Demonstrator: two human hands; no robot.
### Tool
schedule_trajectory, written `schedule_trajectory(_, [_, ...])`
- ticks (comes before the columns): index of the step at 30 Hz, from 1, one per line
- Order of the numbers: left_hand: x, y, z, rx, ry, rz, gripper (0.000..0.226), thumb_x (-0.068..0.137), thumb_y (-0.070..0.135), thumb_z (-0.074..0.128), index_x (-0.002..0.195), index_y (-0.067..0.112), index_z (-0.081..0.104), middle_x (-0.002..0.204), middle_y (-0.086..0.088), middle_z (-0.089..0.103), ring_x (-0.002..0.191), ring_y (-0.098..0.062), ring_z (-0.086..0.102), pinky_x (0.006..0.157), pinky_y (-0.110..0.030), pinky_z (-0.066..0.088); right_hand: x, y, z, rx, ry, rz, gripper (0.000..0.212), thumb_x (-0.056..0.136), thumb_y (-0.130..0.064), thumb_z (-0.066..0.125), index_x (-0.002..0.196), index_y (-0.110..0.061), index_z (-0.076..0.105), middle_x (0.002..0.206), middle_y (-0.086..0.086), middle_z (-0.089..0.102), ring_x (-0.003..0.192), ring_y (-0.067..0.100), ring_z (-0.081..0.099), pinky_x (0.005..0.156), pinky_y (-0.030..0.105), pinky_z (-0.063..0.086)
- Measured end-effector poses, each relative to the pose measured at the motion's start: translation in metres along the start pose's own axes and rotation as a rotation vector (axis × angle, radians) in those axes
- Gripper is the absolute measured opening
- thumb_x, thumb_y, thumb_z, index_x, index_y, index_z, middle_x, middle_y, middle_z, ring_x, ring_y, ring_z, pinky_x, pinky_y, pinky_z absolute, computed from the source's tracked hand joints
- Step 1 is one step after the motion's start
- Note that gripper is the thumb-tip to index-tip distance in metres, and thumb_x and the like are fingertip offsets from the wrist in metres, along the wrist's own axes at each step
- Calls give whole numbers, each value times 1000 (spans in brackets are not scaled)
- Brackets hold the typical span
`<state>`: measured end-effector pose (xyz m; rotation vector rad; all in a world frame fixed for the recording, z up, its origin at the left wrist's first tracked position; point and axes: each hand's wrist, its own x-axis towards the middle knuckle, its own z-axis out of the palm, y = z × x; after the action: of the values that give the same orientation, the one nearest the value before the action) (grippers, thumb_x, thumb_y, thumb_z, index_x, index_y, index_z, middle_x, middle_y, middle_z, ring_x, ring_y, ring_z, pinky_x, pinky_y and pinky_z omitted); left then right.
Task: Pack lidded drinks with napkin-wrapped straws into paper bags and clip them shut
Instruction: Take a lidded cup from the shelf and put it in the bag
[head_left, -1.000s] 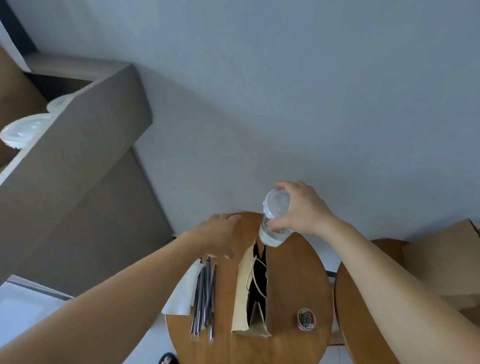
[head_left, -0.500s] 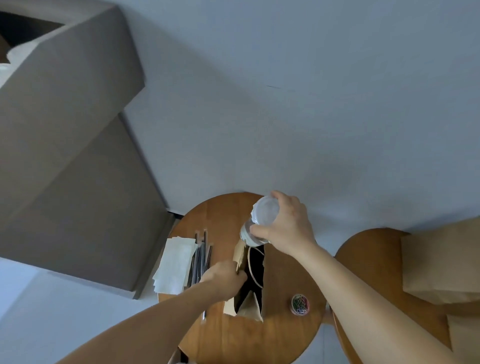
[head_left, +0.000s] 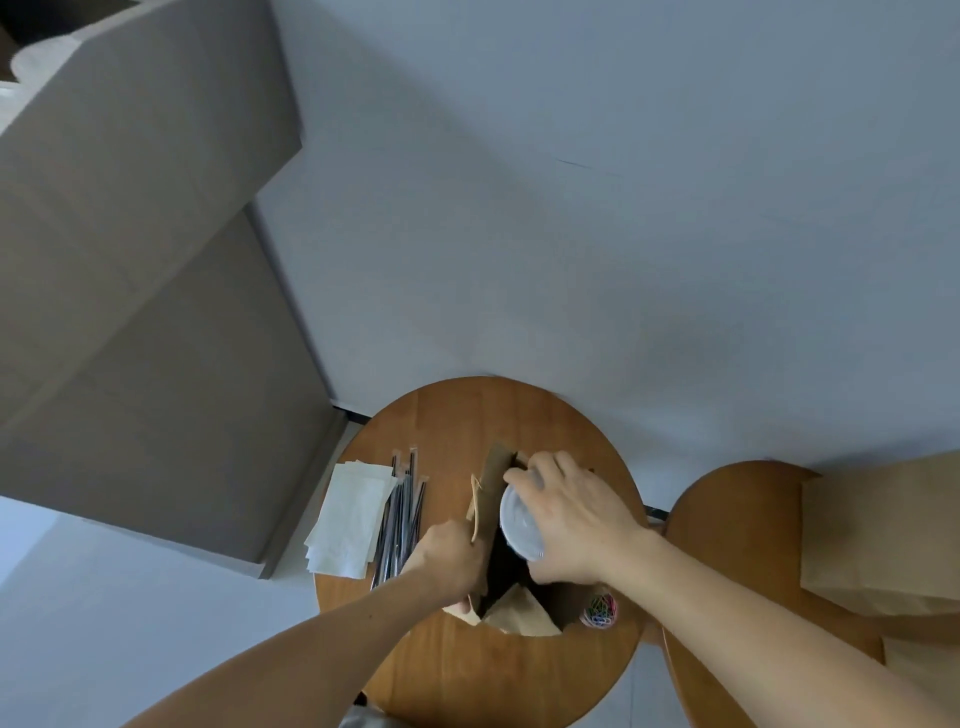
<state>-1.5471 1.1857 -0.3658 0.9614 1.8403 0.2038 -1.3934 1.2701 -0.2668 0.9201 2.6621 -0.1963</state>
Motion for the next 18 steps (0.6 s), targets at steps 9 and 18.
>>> schedule_trajectory(9, [-17, -11, -5, -65, 68, -48, 24, 100, 35, 41, 82, 28, 55, 74, 0, 70, 53, -6, 69, 58, -26, 60, 29, -14, 93, 278, -195, 421, 103, 60, -66, 69, 139, -25, 17, 134, 9, 37, 120, 33, 43, 87, 36, 48])
schedule_trajectory(18, [-20, -6, -17, 92, 30, 6, 31, 101, 39, 38, 116, 21, 58, 95, 0, 69, 86, -17, 71, 77, -37, 61, 63, -37, 155, 250, -234, 393, 82, 82, -48, 58, 145, -19, 16, 136, 15, 28, 122, 36, 37, 94, 42, 47])
